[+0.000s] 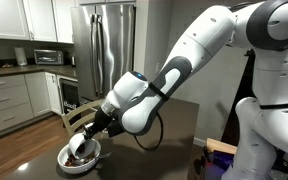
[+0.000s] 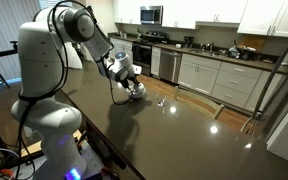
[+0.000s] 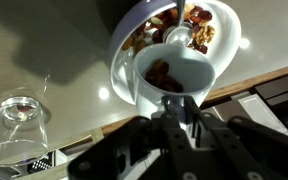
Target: Slide the white mug to the right, pour the contents in the white mug into the bowl
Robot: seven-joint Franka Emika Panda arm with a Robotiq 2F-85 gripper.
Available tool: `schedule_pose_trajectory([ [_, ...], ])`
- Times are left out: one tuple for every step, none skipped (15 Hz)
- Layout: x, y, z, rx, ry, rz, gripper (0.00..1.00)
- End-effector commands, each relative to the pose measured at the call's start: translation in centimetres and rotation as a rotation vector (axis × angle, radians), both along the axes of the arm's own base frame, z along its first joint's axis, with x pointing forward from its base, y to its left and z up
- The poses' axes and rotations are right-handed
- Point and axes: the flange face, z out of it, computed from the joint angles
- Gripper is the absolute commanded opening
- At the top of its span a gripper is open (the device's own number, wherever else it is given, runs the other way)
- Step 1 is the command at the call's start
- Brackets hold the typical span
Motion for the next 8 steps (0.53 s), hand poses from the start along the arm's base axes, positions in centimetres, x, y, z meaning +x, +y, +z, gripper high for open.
schedule_pose_trajectory([
  [-0.19,0.08,0.25,-0.002,-0.019,0.004,0.06],
  [-0.27,0.12,0.27,-0.004,-0.019,0.006,0.07],
  [-0.33,0.20,0.32,-0.005,-0.022,0.009,0.06],
  [-0.39,0.24,0.36,-0.007,-0.027,0.011,0.06],
  [-0.47,0.30,0.42,-0.009,-0.036,0.014,0.07],
  [-0.50,0.36,0.48,-0.011,-0.044,0.015,0.06],
  [-0.59,0.47,0.53,-0.014,-0.052,0.020,0.07],
  [-0.63,0.52,0.56,-0.017,-0.064,0.021,0.07],
])
